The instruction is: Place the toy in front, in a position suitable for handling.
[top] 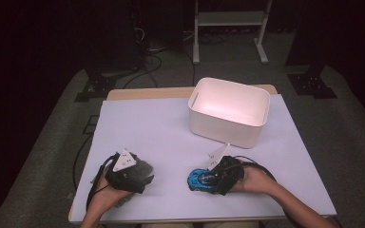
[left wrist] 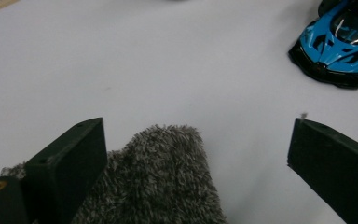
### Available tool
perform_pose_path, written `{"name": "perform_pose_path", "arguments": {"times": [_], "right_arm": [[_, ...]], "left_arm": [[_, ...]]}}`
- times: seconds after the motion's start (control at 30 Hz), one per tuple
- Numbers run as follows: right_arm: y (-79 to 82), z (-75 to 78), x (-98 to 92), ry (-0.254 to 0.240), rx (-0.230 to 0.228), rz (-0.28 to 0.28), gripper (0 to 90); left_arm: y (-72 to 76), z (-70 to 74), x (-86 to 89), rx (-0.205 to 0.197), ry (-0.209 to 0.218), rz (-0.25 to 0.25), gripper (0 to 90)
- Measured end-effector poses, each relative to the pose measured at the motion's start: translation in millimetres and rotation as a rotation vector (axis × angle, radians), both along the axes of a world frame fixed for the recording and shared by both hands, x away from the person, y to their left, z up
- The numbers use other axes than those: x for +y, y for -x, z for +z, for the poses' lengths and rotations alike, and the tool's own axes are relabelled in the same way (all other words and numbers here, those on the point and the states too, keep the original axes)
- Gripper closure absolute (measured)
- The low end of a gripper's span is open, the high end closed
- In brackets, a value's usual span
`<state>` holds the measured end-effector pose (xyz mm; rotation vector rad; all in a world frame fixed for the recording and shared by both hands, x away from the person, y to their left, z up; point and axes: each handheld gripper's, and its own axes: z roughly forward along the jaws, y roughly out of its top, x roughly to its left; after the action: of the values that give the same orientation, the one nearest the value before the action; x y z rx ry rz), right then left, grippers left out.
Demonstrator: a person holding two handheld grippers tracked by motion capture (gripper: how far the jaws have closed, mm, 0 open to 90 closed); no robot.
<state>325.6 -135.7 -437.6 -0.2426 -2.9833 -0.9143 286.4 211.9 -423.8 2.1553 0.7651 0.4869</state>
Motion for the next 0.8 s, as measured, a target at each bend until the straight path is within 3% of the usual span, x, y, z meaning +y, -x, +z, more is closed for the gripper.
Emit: {"name": "perform_pose_path", "arguments": {"times": [0.07,0.17,0.37,0.53,0.67,0.73,0.77,0.8], "right_arm": [[2.1,3.0,-11.6,-0.039,0.0,-0.026,17.6],[6.5,5.7,-25.9,-0.047,-0.027,-0.045,17.4],[10.2,9.6,-49.8,-0.085,-0.023,-0.091,16.8],[12.9,2.8,-57.6,-0.087,-0.026,-0.099,16.8],[13.1,-2.6,-56.3,-0.093,-0.037,-0.101,16.9],[12.4,-6.3,-55.4,-0.102,-0.045,-0.094,17.1],[12.8,-11.4,-53.8,-0.103,-0.045,-0.095,17.4],[12.8,-11.4,-53.8,-0.103,-0.045,-0.095,17.4]], "left_arm": [[-0.5,0.6,0.3,0.007,-0.013,-0.011,6.1],[-1.1,1.3,1.8,0.009,-0.035,-0.025,10.3],[-4.5,1.2,7.4,0.02,-0.08,-0.042,22.4],[-11.9,-8.7,19.2,0.077,-0.149,-0.037,28.0],[-15.4,-17.9,26.1,0.108,-0.11,-0.035,34.5],[-15.1,-18.9,27.2,0.098,-0.104,-0.038,42.5],[-15.1,-19.4,27.3,0.097,-0.101,-0.043,53.0],[-15.0,-19.5,27.1,0.097,-0.101,-0.049,53.0]]}}
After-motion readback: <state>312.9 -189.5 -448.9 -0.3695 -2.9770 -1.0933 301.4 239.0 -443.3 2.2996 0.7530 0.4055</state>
